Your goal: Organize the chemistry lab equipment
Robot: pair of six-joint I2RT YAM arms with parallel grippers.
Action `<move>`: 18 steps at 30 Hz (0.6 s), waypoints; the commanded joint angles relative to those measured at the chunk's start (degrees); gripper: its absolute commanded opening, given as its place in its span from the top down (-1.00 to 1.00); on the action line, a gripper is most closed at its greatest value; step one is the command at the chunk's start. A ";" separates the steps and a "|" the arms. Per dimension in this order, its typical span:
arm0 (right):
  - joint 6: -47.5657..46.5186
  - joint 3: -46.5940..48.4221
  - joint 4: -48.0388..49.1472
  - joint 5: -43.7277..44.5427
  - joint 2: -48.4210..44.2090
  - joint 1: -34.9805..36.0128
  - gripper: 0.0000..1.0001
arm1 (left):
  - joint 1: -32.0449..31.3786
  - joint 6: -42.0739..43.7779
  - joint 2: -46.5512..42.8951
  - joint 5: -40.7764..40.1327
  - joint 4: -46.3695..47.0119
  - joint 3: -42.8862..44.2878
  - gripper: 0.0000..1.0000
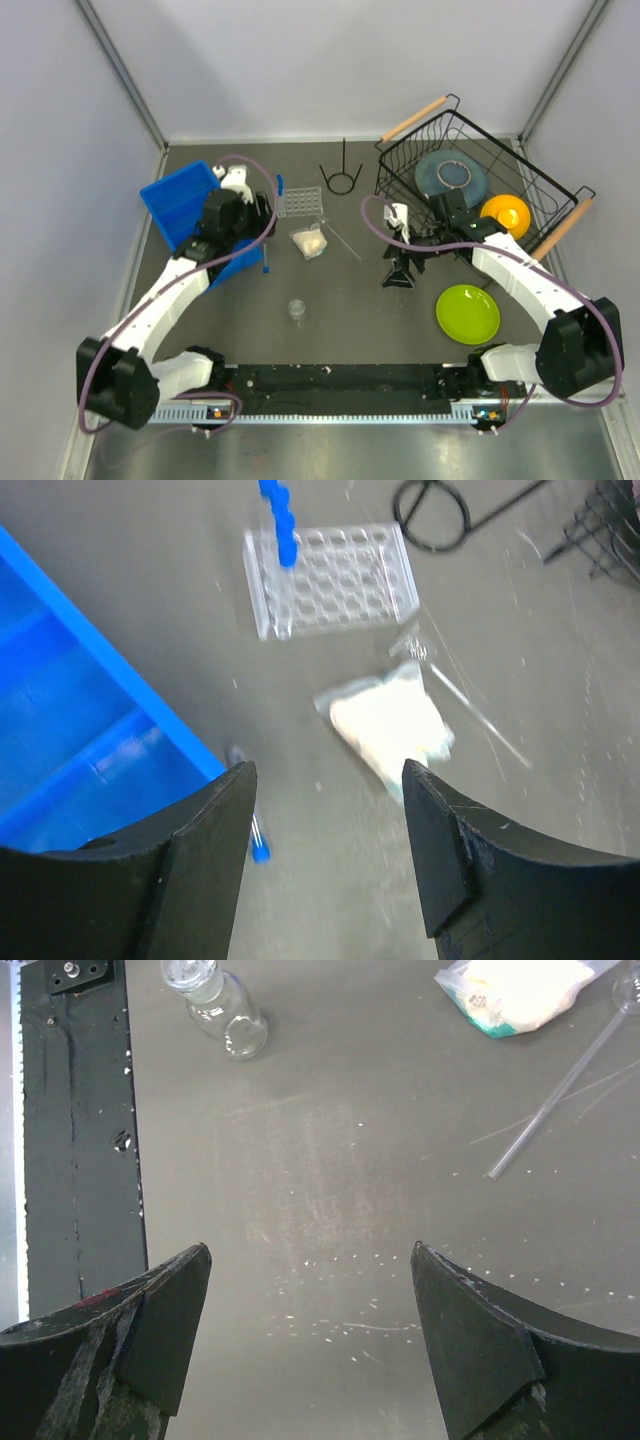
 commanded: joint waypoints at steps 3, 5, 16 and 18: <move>-1.51 1.95 0.36 -1.43 -0.30 -2.07 -0.64 | -1.36 -7.08 -9.14 5.34 -6.17 -8.85 -0.26; -1.59 1.77 0.36 -1.43 -0.30 -2.51 -0.64 | -1.71 -8.93 -10.28 5.51 -6.70 -11.14 -0.22; -1.59 1.68 0.45 -1.78 0.67 -3.74 -0.64 | -5.75 -15.17 -0.89 -5.73 -0.91 -16.50 -0.15; -1.59 1.68 0.36 -1.86 0.75 -3.92 -0.64 | -5.75 -15.61 1.83 -8.28 -0.20 -16.16 -0.15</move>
